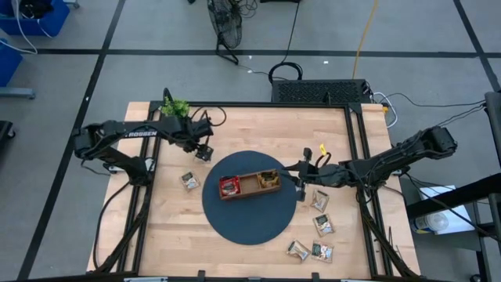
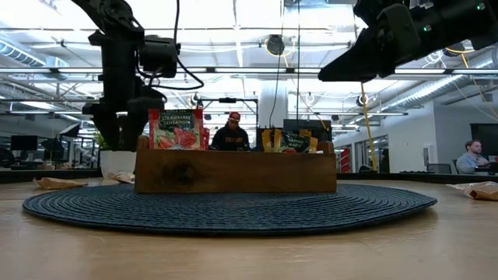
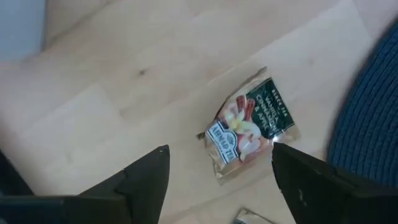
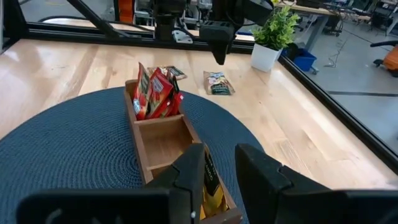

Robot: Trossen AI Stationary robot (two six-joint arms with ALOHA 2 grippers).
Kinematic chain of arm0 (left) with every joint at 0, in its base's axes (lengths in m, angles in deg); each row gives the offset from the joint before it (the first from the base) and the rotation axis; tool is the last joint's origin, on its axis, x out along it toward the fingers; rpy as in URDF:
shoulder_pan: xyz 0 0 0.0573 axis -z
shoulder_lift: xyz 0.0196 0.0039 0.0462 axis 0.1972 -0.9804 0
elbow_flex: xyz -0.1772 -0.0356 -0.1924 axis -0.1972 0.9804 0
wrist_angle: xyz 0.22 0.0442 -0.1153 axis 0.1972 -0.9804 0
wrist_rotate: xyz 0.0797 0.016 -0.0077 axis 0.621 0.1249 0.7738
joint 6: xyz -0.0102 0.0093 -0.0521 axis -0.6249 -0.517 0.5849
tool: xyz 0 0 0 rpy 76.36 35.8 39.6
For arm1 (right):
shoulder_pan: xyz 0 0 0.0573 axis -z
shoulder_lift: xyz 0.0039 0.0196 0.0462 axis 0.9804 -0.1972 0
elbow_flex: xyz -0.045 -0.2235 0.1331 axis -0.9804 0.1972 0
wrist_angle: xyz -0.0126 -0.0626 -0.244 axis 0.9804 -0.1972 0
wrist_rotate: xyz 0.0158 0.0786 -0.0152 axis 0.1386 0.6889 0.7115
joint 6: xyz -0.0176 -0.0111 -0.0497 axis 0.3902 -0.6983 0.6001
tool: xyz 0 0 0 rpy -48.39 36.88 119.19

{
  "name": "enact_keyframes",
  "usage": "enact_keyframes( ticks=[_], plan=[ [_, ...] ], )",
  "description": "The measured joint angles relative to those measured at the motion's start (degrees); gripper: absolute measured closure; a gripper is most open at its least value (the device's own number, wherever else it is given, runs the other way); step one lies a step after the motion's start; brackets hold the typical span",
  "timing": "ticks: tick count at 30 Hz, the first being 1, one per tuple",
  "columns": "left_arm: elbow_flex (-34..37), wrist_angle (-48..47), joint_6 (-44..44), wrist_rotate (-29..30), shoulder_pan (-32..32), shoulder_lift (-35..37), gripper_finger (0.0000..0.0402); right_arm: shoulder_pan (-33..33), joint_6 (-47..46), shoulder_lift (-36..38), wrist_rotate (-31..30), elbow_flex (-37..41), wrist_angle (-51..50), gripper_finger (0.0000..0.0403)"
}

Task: Pick & Place Tea
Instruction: Put the brown tea bag into the middle section of the wooden organizer

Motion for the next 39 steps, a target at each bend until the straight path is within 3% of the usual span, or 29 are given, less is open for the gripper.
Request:
enact_keyframes(
  ticks=[4,12,22,33,39],
  plan=[
    [4.0,3.1,2.8,-0.4,-0.9,0.0,0.0132,0.0,0.0,0.0,0.3,0.1,0.2,0.0325],
    [15.7,20.0,5.7,-6.4,-1.4,0.2,0.0132,0.0,0.9,0.0,4.0,0.1,2.9,0.0326],
    [17.9,27.2,2.6,-6.8,-1.3,0.2,0.0143,0.0,0.0,0.0,4.6,0.1,4.2,0.0326],
    [15.1,22.3,-23.3,-6.9,0.0,0.3,0.0156,0.0,-0.2,0.0,4.6,0.1,4.2,0.0326],
    [14.6,23.9,-43.9,-3.7,2.5,0.4,0.0152,0.0,-0.2,0.0,4.6,0.1,4.3,0.0326]
  ],
)
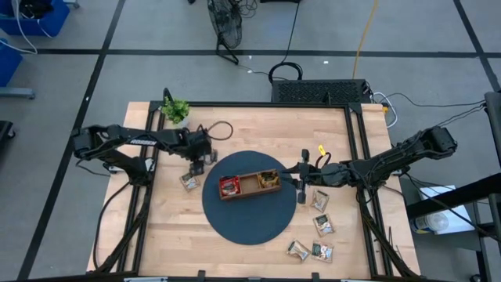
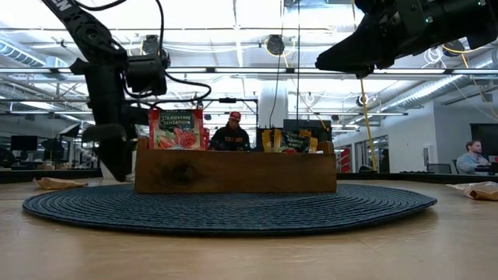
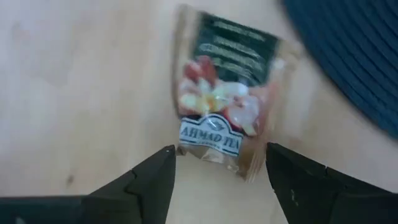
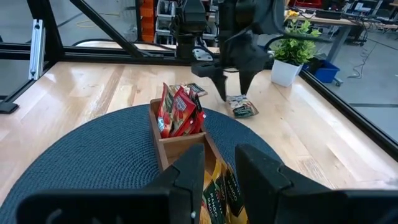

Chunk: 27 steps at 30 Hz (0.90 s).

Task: Pick & Place Tea
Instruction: Put the brown tea bag into the middle section of the wooden organizer

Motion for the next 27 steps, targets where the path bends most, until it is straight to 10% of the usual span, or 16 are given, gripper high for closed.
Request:
enact_keyframes(
  ticks=[27],
  plan=[
    [0.4,5.8,-12.6,12.5,1.8,0.1,0.0170,0.1,0.0,0.0,0.0,0.0,0.0,0.0326]
  ],
)
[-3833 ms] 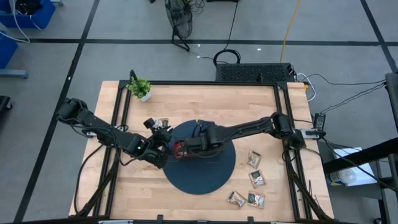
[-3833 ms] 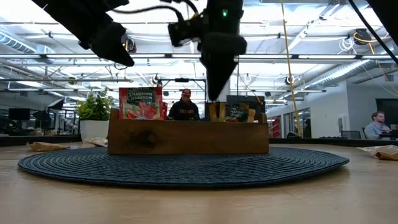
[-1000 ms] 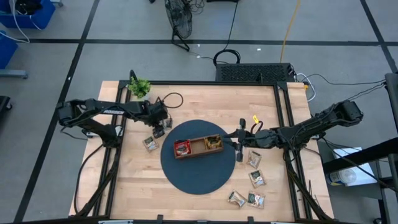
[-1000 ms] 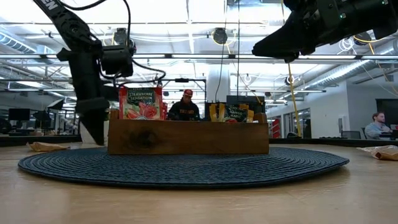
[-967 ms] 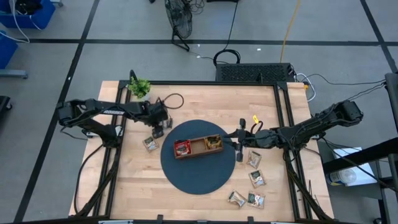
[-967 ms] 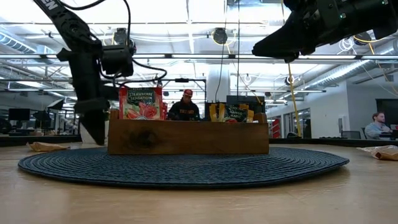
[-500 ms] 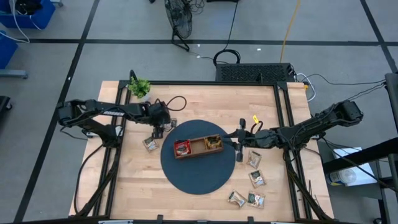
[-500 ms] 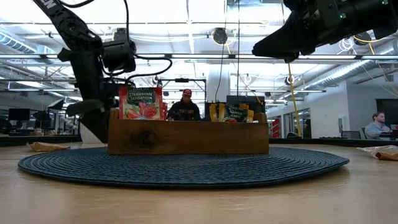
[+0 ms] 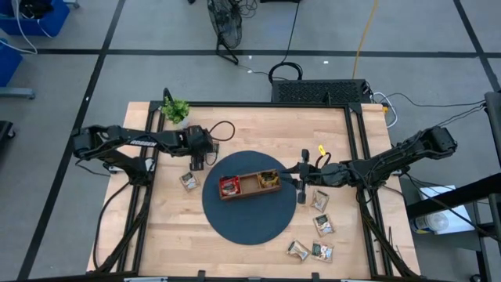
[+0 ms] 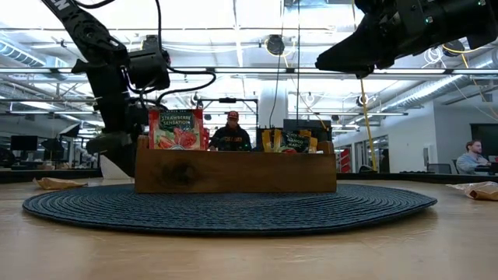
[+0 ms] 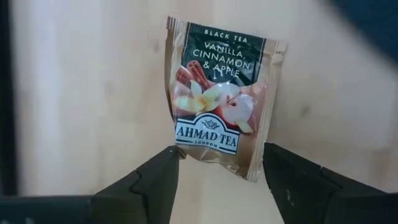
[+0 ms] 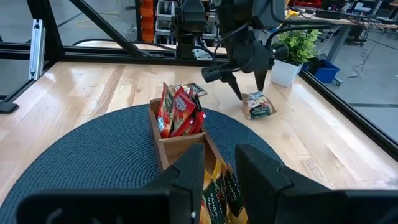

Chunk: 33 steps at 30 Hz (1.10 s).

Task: Pick & Place Tea
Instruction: Put the brown tea bag into the middle section of the wooden organizer

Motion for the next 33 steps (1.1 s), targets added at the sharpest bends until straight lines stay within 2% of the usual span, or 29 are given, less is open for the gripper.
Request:
enact_keyframes(
  ticks=[4,13,21,25,28,33],
  plan=[
    [0.0,-3.6,-0.7,5.4,1.8,0.0,0.0172,0.0,0.0,0.0,0.0,0.0,0.0,0.0326],
    [0.0,-6.0,1.0,10.2,7.6,0.0,0.0178,0.0,0.7,0.0,-0.1,0.0,0.0,0.0326],
    [0.0,-6.3,-1.1,28.0,15.9,0.1,0.0177,0.0,0.8,0.0,-0.2,0.0,0.0,0.0326],
    [0.0,-6.3,-1.1,34.8,19.3,0.1,0.0176,0.1,0.8,0.0,-0.3,0.0,0.4,0.0326],
    [-0.1,-6.1,-1.0,37.4,21.7,0.1,0.0176,0.2,0.8,0.0,-0.3,0.0,0.4,0.0326],
    [-2.5,-3.9,-1.1,38.5,26.0,0.1,0.0176,1.3,-0.1,-0.3,-0.3,0.0,1.2,0.0326]
  ],
)
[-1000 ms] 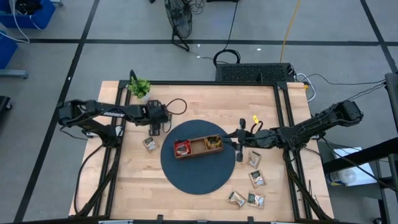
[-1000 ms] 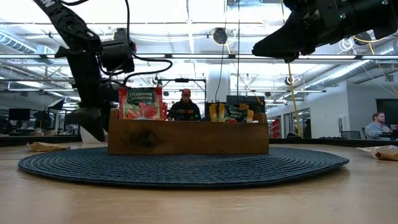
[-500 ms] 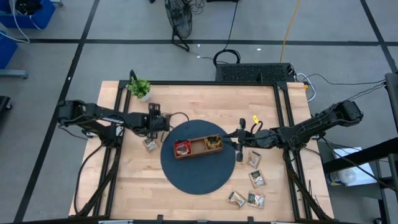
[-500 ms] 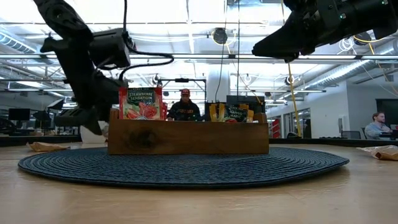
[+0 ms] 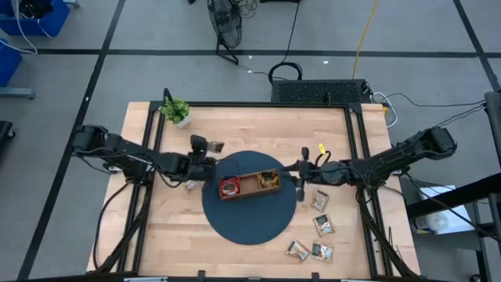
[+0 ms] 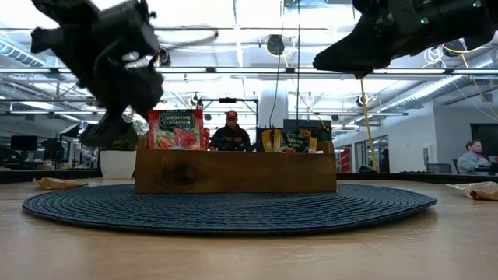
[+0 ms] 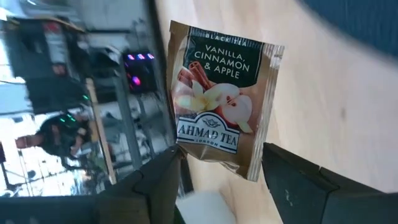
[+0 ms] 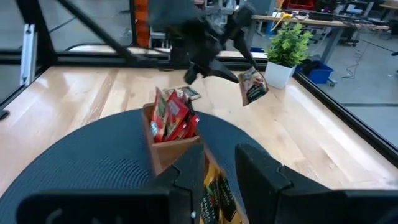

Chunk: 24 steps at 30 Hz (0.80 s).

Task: Pick & Place Tea
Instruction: Put the brown tea bag into the middle section of the wooden organizer

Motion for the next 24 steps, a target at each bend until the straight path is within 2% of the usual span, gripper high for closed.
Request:
enact_keyframes(
  ticks=[5,9,12,14,17,24],
  plan=[
    [-5.5,5.1,-4.2,5.8,4.5,0.0,0.0176,3.1,-0.2,-4.3,0.1,0.0,6.8,0.0326],
    [-9.3,12.0,-10.2,9.8,7.3,0.0,0.0176,6.0,1.5,-11.2,0.2,0.0,19.3,0.0326],
    [-10.6,18.3,-15.1,10.6,8.8,0.0,0.0176,8.1,2.6,-16.3,0.7,0.0,30.1,0.0326],
    [-10.8,22.7,-18.9,10.7,9.8,0.0,0.0176,10.0,2.6,-19.5,4.1,-0.1,36.8,0.0325],
    [-10.8,27.1,-23.9,10.7,11.0,0.0,0.0176,13.1,0.2,-23.5,12.1,-1.5,42.2,0.0320],
    [-10.8,28.4,-25.2,10.6,11.6,0.0,0.0176,17.5,-5.4,-30.7,25.1,-9.9,42.9,0.0270]
  ],
)
